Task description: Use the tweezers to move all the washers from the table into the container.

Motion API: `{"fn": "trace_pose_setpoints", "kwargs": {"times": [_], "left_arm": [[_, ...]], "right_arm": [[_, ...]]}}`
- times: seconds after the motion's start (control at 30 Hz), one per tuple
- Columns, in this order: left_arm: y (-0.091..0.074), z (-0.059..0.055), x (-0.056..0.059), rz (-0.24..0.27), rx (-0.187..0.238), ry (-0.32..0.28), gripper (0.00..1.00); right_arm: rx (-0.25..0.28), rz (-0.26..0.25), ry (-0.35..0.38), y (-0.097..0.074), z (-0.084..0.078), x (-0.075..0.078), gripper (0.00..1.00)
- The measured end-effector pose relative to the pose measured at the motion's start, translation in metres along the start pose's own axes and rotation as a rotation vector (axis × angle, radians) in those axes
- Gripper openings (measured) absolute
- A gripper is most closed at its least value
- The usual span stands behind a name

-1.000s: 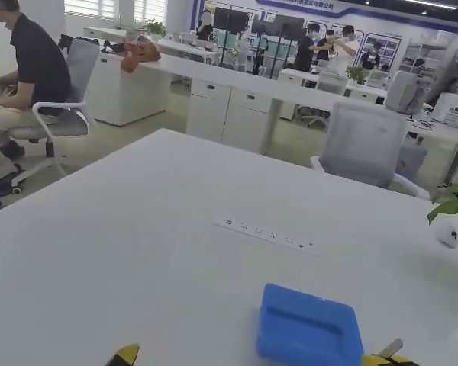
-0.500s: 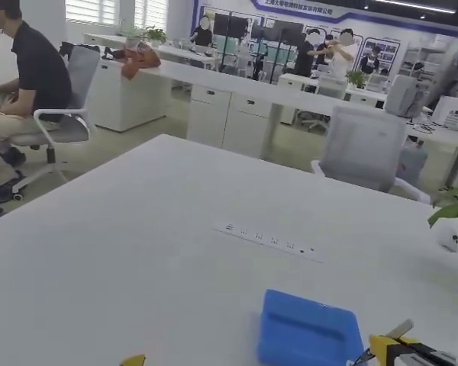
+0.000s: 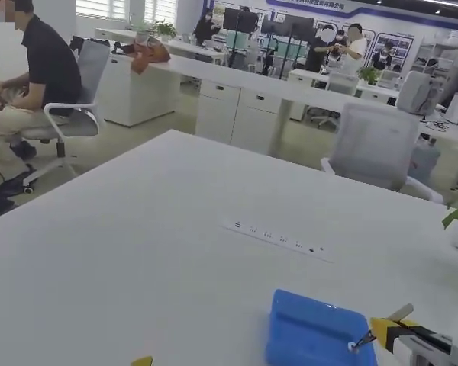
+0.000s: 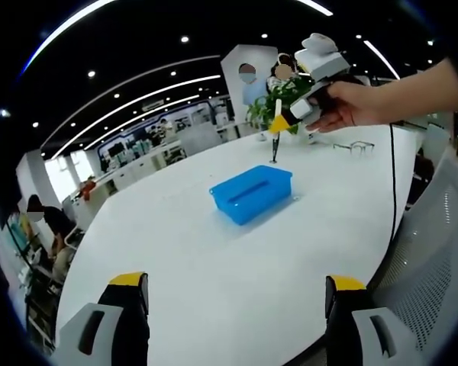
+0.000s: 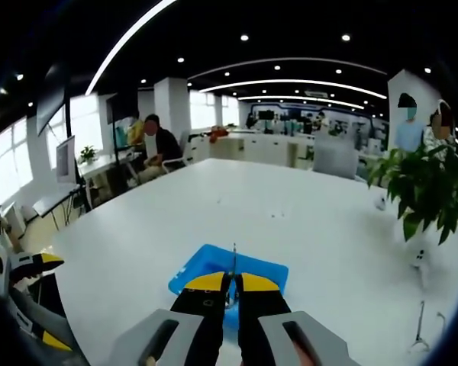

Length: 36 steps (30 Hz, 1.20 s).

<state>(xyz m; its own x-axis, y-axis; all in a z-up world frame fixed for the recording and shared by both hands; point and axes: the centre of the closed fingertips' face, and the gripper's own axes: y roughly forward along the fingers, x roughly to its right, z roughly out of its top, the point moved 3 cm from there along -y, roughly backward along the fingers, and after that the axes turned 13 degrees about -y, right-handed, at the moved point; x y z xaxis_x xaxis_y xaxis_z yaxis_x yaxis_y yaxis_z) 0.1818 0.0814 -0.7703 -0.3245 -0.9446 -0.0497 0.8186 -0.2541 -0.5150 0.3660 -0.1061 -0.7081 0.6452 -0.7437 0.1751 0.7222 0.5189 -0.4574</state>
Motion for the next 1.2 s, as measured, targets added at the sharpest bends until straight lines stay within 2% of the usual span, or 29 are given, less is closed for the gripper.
{"fn": "trace_pose_setpoints", "kwargs": {"times": [0.1,0.2,0.37,0.53,1.03,1.13,1.2], "left_arm": [[0.0,0.0,0.0,0.004,-0.003,0.004,0.99],[0.001,-0.001,-0.001,0.009,-0.007,0.006,0.99],[0.001,-0.001,-0.002,0.015,-0.013,0.006,0.98],[0.001,-0.002,-0.002,0.014,-0.017,0.011,0.98],[0.0,-0.002,-0.003,0.02,-0.018,0.01,0.96],[0.0,-0.002,-0.004,0.019,-0.018,0.004,0.95],[0.0,-0.003,-0.004,0.026,-0.024,0.015,0.96]], "right_arm": [[-0.006,0.003,0.001,0.01,-0.002,0.002,0.01],[-0.026,-0.014,-0.056,0.02,-0.008,0.004,0.01],[-0.047,-0.02,-0.071,0.034,-0.015,0.009,0.01],[-0.055,-0.02,-0.036,0.042,-0.022,0.016,0.01],[-0.142,0.027,-0.066,0.069,-0.05,0.0,0.01],[-0.151,0.008,-0.111,0.071,-0.055,0.003,0.02],[-0.149,0.012,-0.104,0.072,-0.058,0.004,0.02]]}}
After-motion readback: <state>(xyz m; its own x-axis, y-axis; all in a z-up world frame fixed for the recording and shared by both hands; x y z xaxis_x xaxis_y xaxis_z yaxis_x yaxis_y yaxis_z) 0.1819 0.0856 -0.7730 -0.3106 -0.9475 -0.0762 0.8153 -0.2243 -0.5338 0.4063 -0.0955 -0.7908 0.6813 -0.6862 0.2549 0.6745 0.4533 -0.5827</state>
